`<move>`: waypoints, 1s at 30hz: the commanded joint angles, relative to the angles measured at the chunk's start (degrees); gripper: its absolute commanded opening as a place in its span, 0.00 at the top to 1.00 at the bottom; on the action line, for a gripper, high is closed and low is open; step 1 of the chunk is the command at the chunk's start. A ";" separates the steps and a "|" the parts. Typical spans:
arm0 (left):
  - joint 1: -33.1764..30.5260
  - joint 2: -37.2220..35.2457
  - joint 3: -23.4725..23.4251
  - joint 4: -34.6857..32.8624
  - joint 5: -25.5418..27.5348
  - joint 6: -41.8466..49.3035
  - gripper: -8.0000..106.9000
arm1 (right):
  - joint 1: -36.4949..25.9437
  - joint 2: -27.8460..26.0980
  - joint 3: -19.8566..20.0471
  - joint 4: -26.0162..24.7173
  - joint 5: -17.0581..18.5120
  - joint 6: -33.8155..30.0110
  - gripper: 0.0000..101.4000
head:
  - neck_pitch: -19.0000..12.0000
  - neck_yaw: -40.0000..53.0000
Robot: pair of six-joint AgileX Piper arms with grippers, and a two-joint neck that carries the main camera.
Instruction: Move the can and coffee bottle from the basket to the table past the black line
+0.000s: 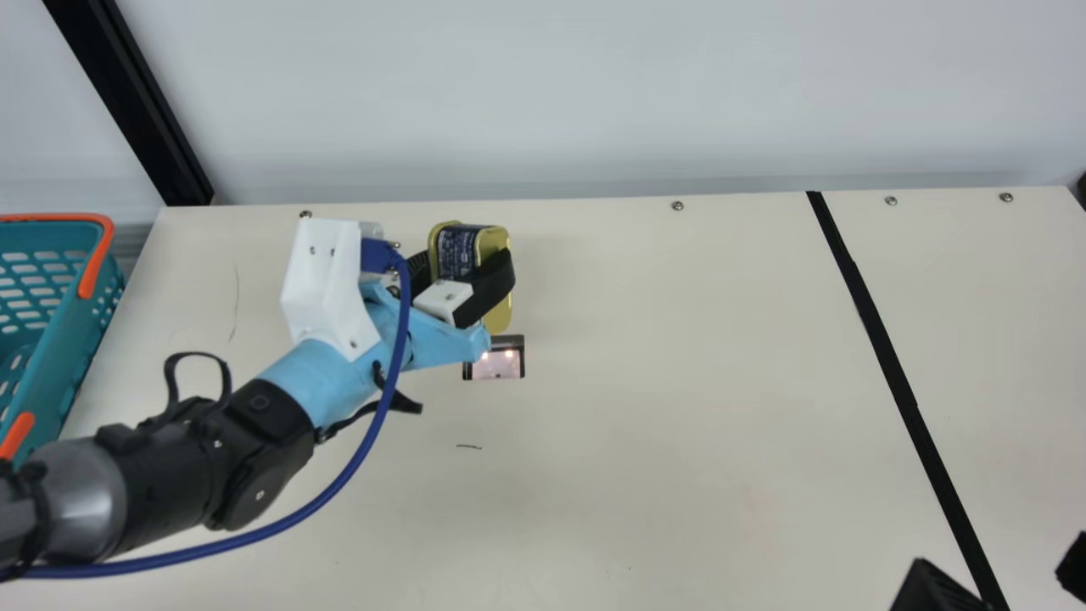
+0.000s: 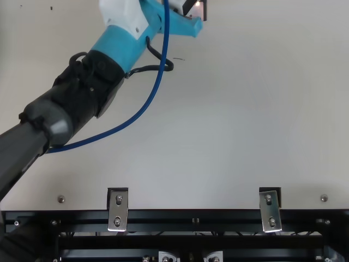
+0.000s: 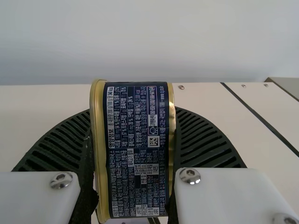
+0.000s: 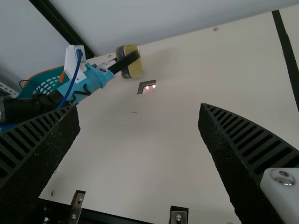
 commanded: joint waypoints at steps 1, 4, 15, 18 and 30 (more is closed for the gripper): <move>-0.03 0.75 -1.04 0.11 -0.02 -0.05 0.84 | 0.00 0.00 0.00 0.00 0.00 0.00 0.00 | -0.23 -0.11; -0.09 1.86 -2.26 0.12 -0.02 -0.01 0.84 | 0.00 0.00 0.00 0.00 0.00 0.00 0.00 | -0.23 -0.11; -0.29 4.25 -4.90 -1.06 -0.82 0.91 0.84 | 0.00 0.00 0.00 0.00 0.00 0.00 0.00 | -0.23 -0.11; -0.25 4.00 -5.17 -1.13 -0.31 1.77 0.84 | 0.00 0.00 0.00 0.00 0.00 0.00 0.00 | -0.23 -0.11; 0.74 -8.12 -6.46 7.31 16.15 7.66 0.84 | 0.00 0.00 0.00 0.00 0.00 0.00 0.00 | -0.23 -0.11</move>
